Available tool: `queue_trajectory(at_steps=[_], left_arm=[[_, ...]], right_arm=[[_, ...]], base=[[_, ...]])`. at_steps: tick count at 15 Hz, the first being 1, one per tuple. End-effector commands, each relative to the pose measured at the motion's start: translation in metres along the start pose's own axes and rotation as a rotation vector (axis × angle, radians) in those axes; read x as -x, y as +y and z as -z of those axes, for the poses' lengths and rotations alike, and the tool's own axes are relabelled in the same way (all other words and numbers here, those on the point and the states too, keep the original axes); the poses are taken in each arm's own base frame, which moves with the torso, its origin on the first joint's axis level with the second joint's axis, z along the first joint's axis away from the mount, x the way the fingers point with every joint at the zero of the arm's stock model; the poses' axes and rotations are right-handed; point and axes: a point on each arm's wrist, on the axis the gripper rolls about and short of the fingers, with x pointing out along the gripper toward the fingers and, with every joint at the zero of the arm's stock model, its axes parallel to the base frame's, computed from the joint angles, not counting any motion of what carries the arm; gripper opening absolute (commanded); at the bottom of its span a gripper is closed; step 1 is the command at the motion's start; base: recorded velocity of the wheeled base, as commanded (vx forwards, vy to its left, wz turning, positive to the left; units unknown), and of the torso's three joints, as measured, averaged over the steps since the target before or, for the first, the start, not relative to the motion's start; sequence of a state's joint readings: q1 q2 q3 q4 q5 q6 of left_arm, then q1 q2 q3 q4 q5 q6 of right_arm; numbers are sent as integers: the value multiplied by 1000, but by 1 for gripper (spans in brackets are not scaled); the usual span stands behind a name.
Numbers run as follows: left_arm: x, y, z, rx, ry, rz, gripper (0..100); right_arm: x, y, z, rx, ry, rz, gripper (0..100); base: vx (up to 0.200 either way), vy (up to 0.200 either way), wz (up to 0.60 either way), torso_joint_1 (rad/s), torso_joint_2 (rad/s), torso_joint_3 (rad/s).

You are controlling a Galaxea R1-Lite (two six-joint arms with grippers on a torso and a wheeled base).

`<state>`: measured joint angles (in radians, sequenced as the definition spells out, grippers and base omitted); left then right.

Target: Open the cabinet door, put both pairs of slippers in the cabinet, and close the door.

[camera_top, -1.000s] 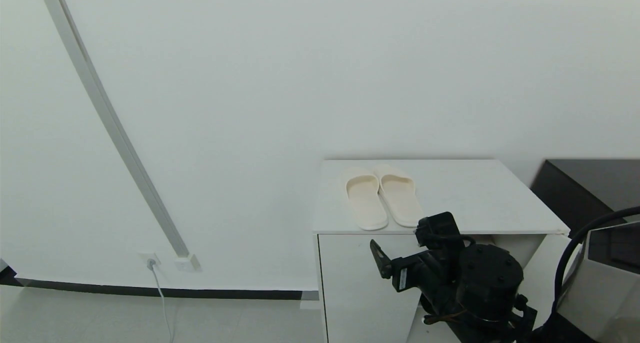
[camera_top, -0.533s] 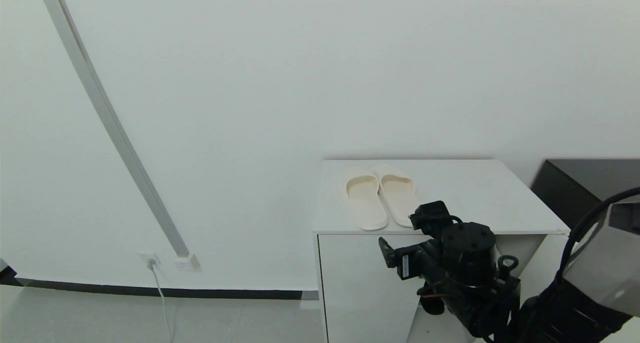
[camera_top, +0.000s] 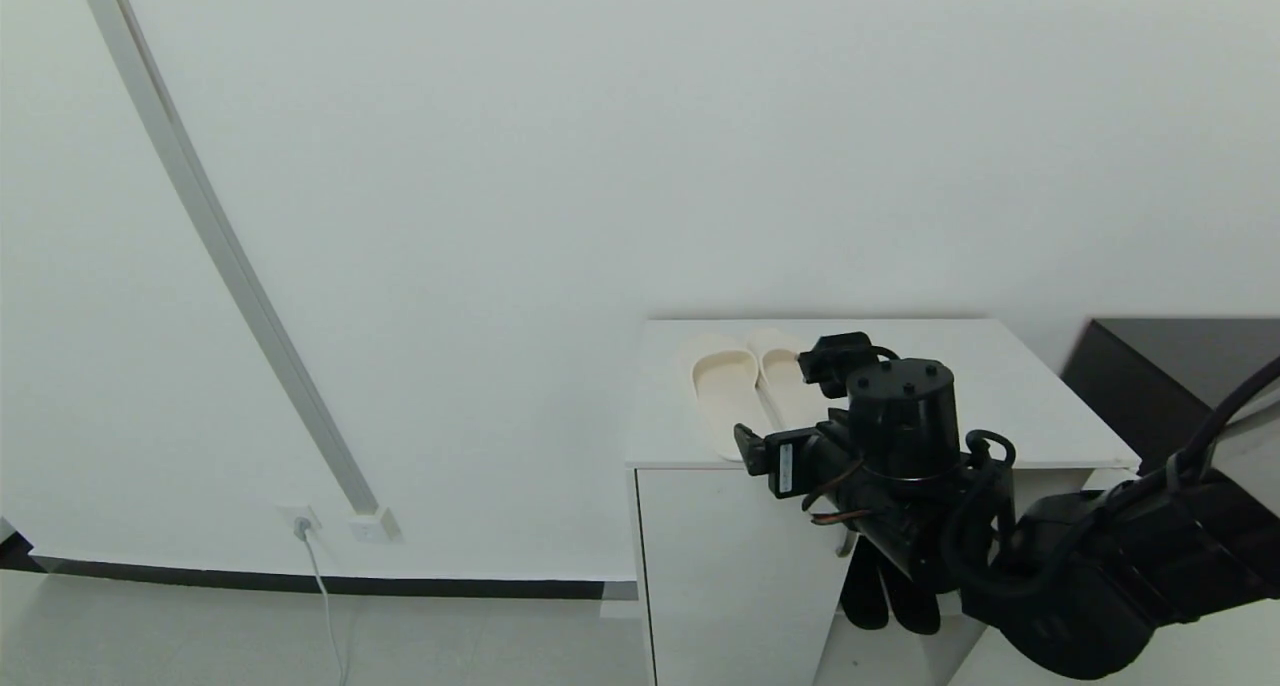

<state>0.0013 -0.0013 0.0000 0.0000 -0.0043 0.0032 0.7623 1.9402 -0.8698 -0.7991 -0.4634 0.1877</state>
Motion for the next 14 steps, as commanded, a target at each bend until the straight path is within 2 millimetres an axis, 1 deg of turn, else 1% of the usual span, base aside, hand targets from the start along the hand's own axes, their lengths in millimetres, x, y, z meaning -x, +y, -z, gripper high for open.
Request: queue_trajectory(at_steps=[1, 5, 10, 13, 14], left_arm=[[0, 0, 0, 0, 1, 2, 0], [0, 0, 0, 0, 1, 2, 0], [0, 0, 0, 5, 1, -3, 0], [0, 0, 0, 9, 1, -5, 0], [0, 0, 0, 9, 1, -5, 0]], right_arm=[[-3, 0, 3, -9, 6, 2, 100], [-8, -3, 11, -7, 22, 11, 100], [-18, -8, 30, -8, 22, -13, 100], [-33, -17, 40, -17, 19, -13, 100], [-35, -18, 41, -17, 21, -13, 100]], base=[[0, 0, 0, 0, 0, 0], [200, 0, 0, -2, -6, 2], [200, 0, 0, 8, 5, 0], [0, 0, 0, 0, 0, 0], [0, 0, 0, 0, 0, 0]])
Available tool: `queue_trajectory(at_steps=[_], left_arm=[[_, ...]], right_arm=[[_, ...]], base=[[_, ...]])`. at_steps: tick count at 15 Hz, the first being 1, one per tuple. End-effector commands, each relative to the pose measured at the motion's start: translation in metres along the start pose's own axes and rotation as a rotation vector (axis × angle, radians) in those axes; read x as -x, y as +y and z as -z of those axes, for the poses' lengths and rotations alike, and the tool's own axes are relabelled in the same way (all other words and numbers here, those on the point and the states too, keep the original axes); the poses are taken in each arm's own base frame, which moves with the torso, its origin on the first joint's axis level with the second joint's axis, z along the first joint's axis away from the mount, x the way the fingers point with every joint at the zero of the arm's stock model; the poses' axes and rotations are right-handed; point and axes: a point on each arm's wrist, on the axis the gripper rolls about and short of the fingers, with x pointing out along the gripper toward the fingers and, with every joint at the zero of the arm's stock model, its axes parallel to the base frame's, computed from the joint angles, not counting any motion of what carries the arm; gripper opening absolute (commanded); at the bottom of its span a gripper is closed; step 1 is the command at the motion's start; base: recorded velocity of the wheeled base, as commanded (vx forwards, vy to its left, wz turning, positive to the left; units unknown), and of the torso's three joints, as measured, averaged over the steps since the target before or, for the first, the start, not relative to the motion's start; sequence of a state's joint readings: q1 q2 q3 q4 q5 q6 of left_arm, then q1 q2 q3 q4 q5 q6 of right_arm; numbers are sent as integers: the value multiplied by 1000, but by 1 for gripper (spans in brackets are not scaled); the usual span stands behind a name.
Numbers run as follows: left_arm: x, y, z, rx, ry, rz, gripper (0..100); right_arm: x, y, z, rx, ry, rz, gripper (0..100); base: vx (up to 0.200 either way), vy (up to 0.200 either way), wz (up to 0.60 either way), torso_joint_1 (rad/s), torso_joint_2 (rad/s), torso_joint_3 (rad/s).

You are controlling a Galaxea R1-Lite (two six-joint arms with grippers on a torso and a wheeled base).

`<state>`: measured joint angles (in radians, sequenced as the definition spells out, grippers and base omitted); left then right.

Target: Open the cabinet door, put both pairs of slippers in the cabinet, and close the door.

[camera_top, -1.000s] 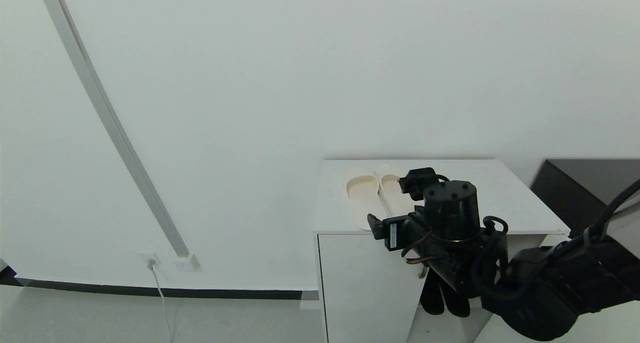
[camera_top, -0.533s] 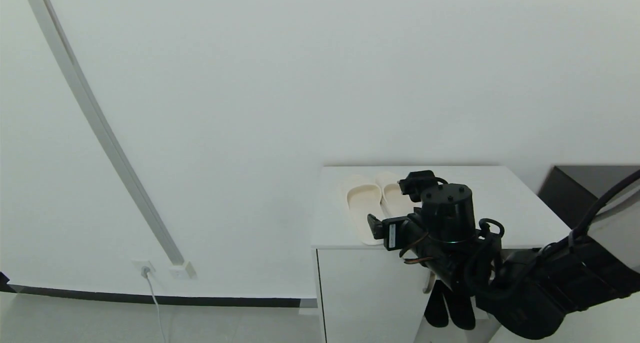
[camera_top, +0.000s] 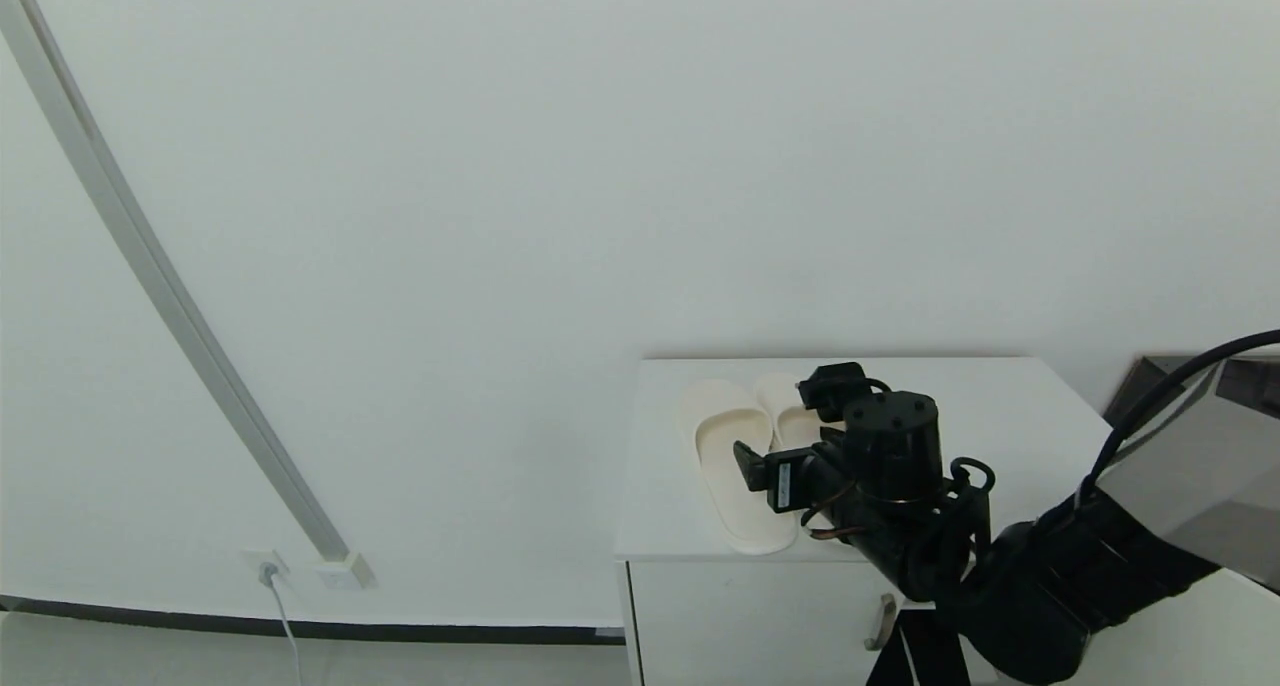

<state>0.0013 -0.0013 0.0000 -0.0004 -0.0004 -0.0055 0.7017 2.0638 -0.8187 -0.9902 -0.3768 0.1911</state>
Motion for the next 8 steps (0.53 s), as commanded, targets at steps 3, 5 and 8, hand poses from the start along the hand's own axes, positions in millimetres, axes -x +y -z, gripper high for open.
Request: queue_trajectory(at_steps=[3, 5, 8], left_arm=[[0, 0, 0, 1, 0, -1, 0], [0, 0, 0, 1, 0, -1, 0], [0, 0, 0, 1, 0, -1, 0]], right_arm=[[-24, -8, 11, 1, 18, 14, 100], [-37, -10, 10, 7, 8, 16, 100], [-51, -6, 7, 10, -16, 9, 100]], base=[[0, 0, 0, 0, 0, 0], [0, 0, 0, 0, 0, 0], [0, 0, 0, 0, 0, 0]])
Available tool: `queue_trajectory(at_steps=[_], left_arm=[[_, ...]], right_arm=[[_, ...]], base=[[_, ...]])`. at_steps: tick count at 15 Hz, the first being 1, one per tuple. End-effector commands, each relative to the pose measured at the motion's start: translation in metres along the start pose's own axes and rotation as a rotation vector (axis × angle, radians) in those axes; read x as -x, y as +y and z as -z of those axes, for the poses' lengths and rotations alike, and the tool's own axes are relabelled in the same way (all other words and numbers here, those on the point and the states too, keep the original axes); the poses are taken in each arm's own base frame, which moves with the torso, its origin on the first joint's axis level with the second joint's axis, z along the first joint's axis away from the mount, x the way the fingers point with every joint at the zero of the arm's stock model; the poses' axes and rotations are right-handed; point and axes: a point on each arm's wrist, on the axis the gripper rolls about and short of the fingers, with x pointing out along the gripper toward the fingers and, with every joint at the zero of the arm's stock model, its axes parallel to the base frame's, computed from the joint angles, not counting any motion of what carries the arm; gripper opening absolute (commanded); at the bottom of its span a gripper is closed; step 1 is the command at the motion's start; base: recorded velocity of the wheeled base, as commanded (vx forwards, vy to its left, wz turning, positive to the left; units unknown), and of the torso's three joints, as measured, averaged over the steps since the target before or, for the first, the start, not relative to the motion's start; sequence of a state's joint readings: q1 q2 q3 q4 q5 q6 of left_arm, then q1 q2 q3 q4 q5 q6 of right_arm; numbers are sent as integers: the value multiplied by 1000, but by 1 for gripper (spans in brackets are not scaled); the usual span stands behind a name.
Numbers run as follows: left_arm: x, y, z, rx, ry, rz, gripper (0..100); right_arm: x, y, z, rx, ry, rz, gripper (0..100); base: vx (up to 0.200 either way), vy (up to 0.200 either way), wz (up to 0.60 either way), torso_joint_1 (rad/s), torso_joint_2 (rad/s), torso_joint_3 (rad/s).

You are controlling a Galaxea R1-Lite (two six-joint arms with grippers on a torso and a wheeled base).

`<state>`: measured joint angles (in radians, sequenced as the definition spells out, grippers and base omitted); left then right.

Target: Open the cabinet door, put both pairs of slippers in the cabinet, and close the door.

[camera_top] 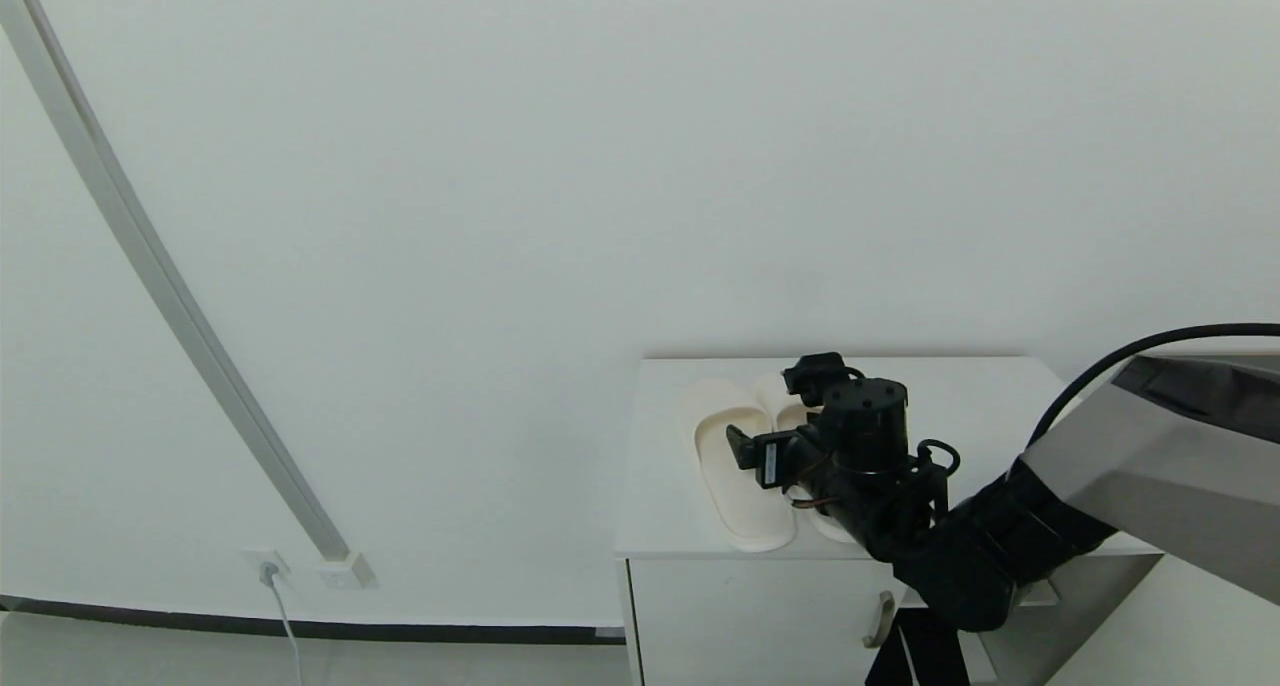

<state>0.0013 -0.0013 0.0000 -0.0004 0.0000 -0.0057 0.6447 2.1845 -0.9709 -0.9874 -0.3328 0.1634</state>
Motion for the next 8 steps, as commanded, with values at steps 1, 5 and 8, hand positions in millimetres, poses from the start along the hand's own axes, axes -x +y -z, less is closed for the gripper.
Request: queue_trajectory(at_steps=[1, 5, 8], left_arm=[[0, 0, 0, 0, 0, 0, 0], [0, 0, 0, 0, 2, 0, 0], [0, 0, 0, 0, 2, 0, 0]], right_arm=[[-13, 3, 5, 15, -2, -1, 100], [-24, 7, 3, 18, 1, -1, 100], [-27, 7, 4, 20, 10, 2, 0]], base=[[0, 0, 0, 0, 0, 0], [0, 0, 0, 0, 0, 0], [0, 0, 0, 0, 0, 0]])
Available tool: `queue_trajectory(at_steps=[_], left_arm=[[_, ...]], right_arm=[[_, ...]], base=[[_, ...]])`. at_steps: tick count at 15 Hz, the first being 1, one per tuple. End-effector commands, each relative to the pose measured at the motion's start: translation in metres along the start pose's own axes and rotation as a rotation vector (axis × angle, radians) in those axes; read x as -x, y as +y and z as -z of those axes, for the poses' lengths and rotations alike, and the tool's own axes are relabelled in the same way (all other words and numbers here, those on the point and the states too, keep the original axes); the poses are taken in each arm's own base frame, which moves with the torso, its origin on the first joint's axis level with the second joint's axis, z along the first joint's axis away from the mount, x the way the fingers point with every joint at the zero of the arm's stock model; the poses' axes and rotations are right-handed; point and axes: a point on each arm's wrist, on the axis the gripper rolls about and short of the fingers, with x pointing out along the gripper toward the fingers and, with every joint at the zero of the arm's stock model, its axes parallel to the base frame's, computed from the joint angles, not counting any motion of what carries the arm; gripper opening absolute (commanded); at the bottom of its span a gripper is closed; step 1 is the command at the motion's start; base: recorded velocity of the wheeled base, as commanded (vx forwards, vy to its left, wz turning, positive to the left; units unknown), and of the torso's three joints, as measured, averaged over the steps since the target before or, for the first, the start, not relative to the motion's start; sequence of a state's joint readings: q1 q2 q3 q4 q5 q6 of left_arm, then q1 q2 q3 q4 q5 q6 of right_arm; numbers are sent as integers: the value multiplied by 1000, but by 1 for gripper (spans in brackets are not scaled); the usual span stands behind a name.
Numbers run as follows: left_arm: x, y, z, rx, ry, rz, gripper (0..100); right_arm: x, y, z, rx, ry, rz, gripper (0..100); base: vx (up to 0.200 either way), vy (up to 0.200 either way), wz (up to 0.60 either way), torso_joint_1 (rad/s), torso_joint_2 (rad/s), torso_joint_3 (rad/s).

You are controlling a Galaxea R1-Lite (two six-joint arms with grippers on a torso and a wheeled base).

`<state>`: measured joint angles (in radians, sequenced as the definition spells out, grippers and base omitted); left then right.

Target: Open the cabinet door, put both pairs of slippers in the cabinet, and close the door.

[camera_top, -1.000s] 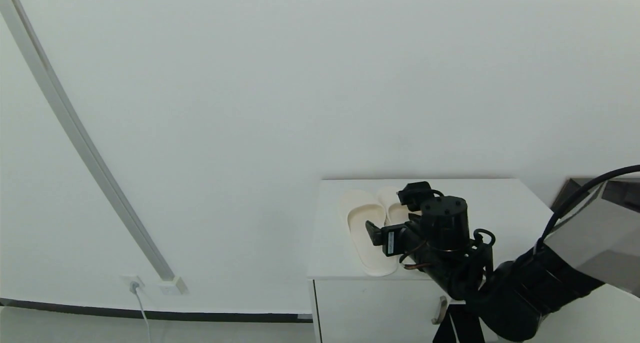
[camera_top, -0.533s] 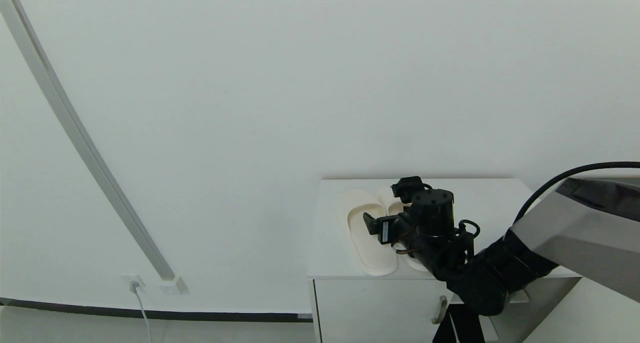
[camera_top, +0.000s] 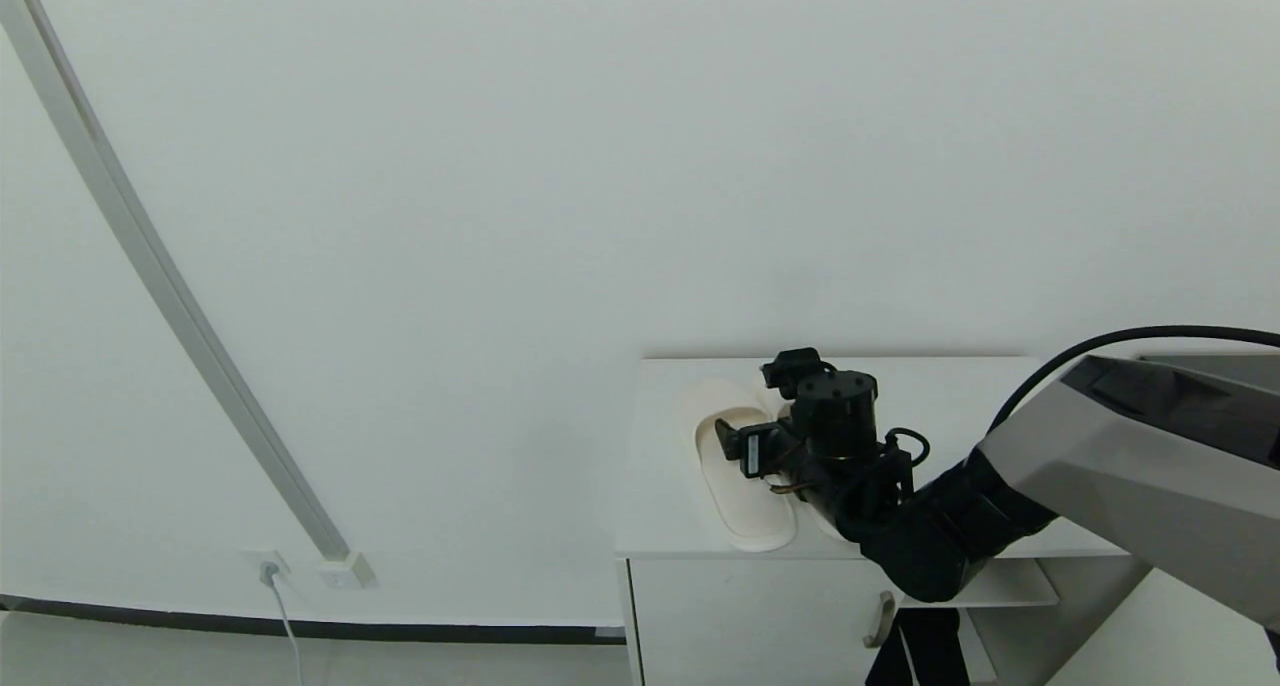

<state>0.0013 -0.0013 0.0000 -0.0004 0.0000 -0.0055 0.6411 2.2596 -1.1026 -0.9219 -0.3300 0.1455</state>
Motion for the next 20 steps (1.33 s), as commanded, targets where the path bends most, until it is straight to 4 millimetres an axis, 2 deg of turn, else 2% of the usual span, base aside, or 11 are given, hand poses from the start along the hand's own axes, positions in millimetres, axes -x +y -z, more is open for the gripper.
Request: queue_trajectory(at_steps=[1, 10, 13, 14, 15, 17, 19, 20], left_arm=[[0, 0, 0, 1, 0, 0, 0], [0, 0, 0, 1, 2, 0, 0], [0, 0, 0, 1, 0, 0, 0], [0, 0, 0, 1, 0, 0, 0], [0, 0, 0, 1, 2, 1, 0], [0, 0, 0, -1, 0, 1, 0], [0, 0, 0, -9, 2, 4, 0], [0, 0, 0, -16, 0, 4, 0]], right_arm=[[-2, 1, 1, 0, 1, 0, 0], [1, 0, -1, -1, -1, -8, 0], [20, -2, -23, -14, -31, -62, 0], [20, -2, -23, -14, -31, -62, 0], [48, -7, -38, -16, -33, -157, 0], [80, -14, -50, -16, -34, -244, 0], [119, -20, -63, -8, -18, -283, 0], [146, -24, -68, 21, 9, -325, 0]], base=[[0, 0, 0, 0, 0, 0], [0, 0, 0, 0, 0, 0], [0, 0, 0, 0, 0, 0], [0, 0, 0, 0, 0, 0], [0, 0, 0, 0, 0, 0], [0, 0, 0, 0, 0, 0], [0, 0, 0, 0, 0, 0], [0, 0, 0, 0, 0, 0]])
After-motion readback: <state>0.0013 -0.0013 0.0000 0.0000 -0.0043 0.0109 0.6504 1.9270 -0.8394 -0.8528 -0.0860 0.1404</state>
